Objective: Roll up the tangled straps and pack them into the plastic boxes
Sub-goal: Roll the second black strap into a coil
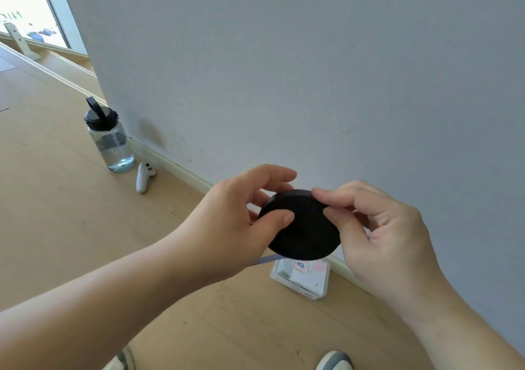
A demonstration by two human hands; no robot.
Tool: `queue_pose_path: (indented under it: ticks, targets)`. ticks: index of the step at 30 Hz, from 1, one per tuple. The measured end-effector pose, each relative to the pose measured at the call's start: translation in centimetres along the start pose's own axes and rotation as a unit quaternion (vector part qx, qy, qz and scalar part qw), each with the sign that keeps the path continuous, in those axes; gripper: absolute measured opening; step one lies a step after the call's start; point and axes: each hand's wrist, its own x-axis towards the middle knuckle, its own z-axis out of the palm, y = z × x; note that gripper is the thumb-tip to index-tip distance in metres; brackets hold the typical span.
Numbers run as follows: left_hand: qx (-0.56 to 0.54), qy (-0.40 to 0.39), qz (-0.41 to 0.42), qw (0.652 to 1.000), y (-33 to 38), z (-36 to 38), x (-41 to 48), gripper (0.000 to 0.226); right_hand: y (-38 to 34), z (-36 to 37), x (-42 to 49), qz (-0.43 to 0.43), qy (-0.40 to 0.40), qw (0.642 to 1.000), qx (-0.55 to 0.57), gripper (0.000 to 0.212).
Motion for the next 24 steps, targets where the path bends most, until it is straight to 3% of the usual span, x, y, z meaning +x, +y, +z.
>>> queue_pose_path:
  ticks: [3, 7, 14, 17, 24]
  targets:
    - [0.028, 0.004, 0.024, 0.999, 0.2, 0.1, 0.2, 0.036, 0.0, 0.2, -0.1, -0.038, -0.002, 0.998, -0.041, 0.039]
    - [-0.03, 0.051, -0.01, 0.998, 0.3, -0.1, 0.8, 0.032, 0.2, 0.0, -0.1, 0.065, 0.021, 0.996, 0.048, 0.037]
    - [-0.228, 0.103, -0.038, 0.967, 0.2, -0.5, 1.2, 0.025, 0.2, -0.2, 0.0, 0.09, 0.028, 0.988, 0.119, 0.051]
    - [-0.156, 0.067, -0.014, 0.985, 0.2, -0.5, 1.0, 0.023, 0.3, -0.6, 0.2, 0.075, 0.048, 0.991, 0.095, 0.049]
    - [0.037, 0.012, 0.045, 0.998, 0.7, -0.1, 0.4, 0.033, 0.1, 0.2, -0.2, 0.013, -0.021, 0.999, 0.02, 0.051]
